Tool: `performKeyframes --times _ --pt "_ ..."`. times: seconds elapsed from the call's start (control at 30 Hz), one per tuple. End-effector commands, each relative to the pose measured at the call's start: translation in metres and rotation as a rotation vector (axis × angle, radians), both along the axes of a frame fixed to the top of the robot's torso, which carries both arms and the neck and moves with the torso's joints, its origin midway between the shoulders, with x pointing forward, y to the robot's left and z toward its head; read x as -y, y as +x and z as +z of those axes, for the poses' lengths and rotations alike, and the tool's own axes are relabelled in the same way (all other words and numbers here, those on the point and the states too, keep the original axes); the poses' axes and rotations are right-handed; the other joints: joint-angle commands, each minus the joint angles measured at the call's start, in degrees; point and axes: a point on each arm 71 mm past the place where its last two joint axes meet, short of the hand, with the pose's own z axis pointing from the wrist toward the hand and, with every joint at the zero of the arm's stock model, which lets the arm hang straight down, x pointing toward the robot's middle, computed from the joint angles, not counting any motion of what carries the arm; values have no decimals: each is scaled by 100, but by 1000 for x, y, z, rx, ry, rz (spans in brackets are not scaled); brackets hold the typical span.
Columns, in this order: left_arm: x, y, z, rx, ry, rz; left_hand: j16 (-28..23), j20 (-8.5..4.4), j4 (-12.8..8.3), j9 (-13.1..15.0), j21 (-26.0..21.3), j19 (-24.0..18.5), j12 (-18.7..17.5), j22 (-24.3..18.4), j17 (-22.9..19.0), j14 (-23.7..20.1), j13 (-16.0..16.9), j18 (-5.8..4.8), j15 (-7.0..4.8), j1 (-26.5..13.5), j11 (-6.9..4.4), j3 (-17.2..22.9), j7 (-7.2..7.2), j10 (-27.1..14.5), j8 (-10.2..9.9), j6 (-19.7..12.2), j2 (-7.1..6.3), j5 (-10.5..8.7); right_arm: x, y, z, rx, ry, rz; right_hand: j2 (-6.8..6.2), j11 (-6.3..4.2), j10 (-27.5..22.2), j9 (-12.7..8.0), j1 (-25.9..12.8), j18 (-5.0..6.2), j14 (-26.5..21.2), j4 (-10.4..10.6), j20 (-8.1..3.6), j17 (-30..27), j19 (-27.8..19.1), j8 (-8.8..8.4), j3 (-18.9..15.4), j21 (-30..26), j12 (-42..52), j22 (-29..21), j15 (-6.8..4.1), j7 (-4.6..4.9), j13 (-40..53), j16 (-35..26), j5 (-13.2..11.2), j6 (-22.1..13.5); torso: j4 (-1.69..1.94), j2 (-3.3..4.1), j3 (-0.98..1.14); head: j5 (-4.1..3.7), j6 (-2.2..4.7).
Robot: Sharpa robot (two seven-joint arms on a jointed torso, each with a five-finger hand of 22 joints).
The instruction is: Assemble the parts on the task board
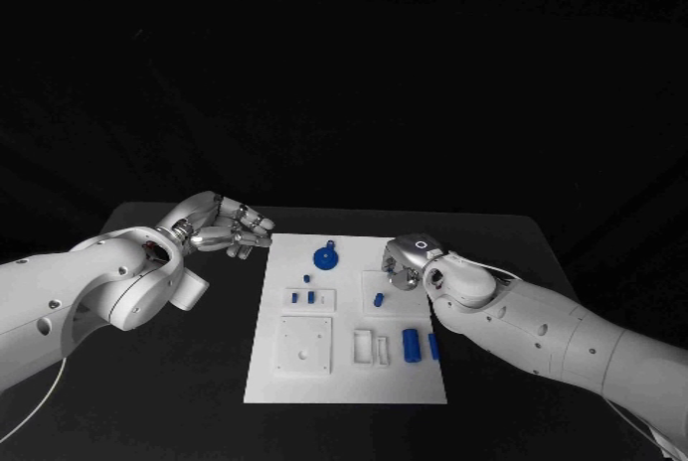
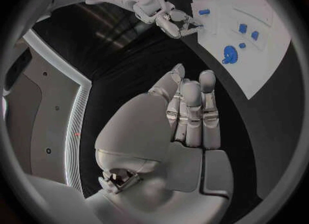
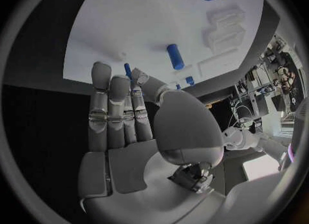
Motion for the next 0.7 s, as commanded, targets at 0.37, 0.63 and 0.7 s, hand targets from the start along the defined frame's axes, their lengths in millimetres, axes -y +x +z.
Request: performKeyframes --times 0.37,0.63,0.7 --pt "-1 4 1 9 2 -7 -24 1 -5 -11 -33 18 -35 112 10 42 8 27 10 -2 7 -34 -4 -16 27 -59 28 18 -3 -4 24 72 81 17 -31 -77 175 -17 50 122 28 25 -29 25 202 9 -20 -7 10 26 -29 0 10 -44 -10 67 -24 -11 -10 161 105" --pt "-5 13 4 23 -23 32 -43 1 3 -12 -38 -2 -75 113 6 21 -6 20 9 -10 3 -30 -7 10 45 -55 31 21 -31 -19 40 95 215 100 -41 -77 178 -32 55 120 32 41 -30 48 200 9 3 -26 9 40 -31 -1 8 -83 -10 75 12 -45 -14 262 116" --pt "-6 15 4 25 -33 42 -63 19 10 -36 -49 -27 -376 113 -3 1 -40 23 43 -16 56 -12 21 -36 19 -123 40 24 -39 -24 43 98 242 126 -42 -77 178 -33 54 120 34 42 -30 49 200 9 3 -27 8 40 -31 -1 8 -84 -10 75 23 -51 -17 283 107"
